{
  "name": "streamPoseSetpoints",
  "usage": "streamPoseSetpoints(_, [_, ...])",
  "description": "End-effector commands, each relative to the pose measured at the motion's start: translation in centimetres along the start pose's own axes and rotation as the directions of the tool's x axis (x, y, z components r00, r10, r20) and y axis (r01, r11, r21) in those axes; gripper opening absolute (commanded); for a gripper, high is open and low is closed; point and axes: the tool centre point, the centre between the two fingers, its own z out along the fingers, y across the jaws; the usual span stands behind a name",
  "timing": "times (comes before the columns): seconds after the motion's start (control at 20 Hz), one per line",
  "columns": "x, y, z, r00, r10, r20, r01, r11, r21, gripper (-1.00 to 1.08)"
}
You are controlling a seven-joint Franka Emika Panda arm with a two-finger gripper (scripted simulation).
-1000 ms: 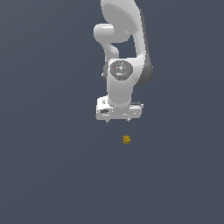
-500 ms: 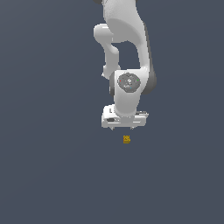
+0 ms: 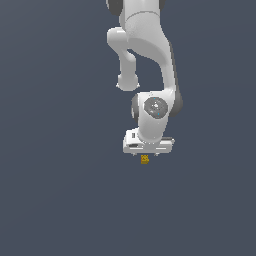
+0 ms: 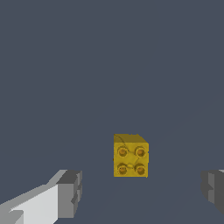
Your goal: Pick up the object and move it to a goal position.
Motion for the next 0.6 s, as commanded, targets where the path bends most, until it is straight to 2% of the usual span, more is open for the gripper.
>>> streamPoseSetpoints(0.0, [0.2, -0.2, 0.3, 1.000, 0.003, -0.004, -0.003, 1.000, 0.000, 1.00])
streamPoseSetpoints(0.25, [0.1, -0.2, 0.6, 1.000, 0.002, -0.002, -0.002, 1.000, 0.000, 1.00])
streamPoseSetpoints(0.55, [0.1, -0.2, 3.0, 1.000, 0.002, -0.003, -0.002, 1.000, 0.000, 1.00])
